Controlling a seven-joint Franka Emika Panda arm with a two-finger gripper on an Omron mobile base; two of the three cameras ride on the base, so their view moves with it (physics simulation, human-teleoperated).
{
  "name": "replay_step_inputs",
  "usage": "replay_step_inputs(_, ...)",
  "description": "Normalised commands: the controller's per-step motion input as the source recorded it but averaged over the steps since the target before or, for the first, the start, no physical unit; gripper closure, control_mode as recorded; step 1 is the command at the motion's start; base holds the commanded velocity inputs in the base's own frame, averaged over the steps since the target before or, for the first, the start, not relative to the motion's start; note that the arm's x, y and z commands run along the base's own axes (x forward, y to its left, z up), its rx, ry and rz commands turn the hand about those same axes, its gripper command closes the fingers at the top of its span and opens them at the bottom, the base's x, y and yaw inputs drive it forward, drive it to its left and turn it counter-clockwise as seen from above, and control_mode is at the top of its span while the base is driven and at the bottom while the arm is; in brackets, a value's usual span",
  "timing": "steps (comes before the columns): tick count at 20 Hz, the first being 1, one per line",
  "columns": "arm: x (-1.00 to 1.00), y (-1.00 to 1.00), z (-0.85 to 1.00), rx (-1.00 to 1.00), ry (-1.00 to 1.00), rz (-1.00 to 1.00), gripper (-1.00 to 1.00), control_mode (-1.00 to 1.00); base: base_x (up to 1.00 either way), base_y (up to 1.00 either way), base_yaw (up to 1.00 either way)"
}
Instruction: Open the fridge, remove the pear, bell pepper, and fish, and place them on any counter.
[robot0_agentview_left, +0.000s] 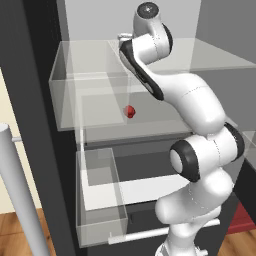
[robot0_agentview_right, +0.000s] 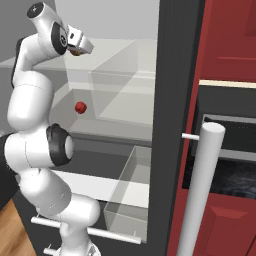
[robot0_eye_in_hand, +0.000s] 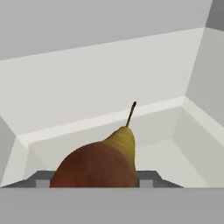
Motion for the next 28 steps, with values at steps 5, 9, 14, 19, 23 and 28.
replay_step_inputs(5, -0.98, -0.07, 0.04, 0.0, -0.04, 0.22, 1.0, -1.0, 0.0, 0.0, 0.0)
replay_step_inputs(9, -1.0, -0.19, 0.0, 0.0, -0.1, 0.21, 1.0, -1.0, 0.0, 0.0, 0.0)
replay_step_inputs(14, -1.0, -0.28, 0.0, 0.0, -0.12, 0.16, 1.0, -1.0, 0.0, 0.0, 0.0)
replay_step_inputs(19, -1.0, -0.14, 0.0, 0.0, -0.08, 0.08, 1.0, -1.0, 0.0, 0.0, 0.0)
replay_step_inputs(23, -1.0, -0.14, 0.0, 0.0, -0.04, 0.0, 1.0, -1.0, 0.0, 0.0, 0.0)
replay_step_inputs(28, -1.0, -0.21, 0.0, 0.0, -0.01, 0.0, 1.0, -1.0, 0.0, 0.0, 0.0)
